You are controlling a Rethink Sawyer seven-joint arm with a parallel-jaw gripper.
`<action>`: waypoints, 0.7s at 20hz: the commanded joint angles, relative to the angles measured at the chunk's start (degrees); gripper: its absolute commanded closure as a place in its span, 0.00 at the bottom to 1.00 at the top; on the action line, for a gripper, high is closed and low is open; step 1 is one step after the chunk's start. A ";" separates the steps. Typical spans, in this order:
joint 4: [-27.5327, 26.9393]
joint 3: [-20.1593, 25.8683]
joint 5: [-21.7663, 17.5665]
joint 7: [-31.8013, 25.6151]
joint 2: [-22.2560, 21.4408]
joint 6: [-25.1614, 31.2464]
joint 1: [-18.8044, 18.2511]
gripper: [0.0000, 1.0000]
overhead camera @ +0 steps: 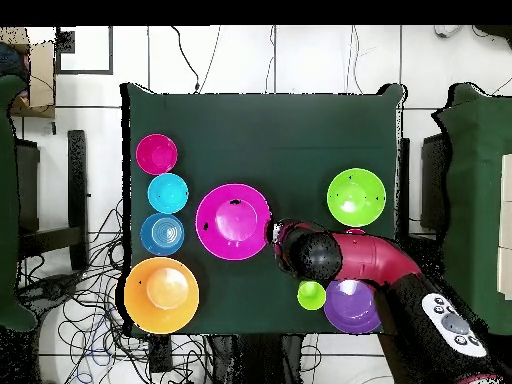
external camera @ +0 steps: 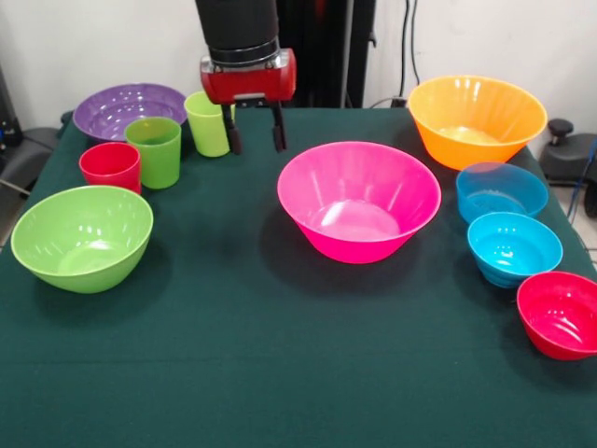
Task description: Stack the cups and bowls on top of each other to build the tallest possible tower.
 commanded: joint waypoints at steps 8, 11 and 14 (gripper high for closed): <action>-2.30 0.53 1.72 5.62 4.04 -2.25 5.43 0.00; -2.67 -0.56 0.69 5.78 6.12 -3.95 5.78 0.00; -3.07 -1.57 -0.41 5.65 7.56 -5.34 5.94 0.00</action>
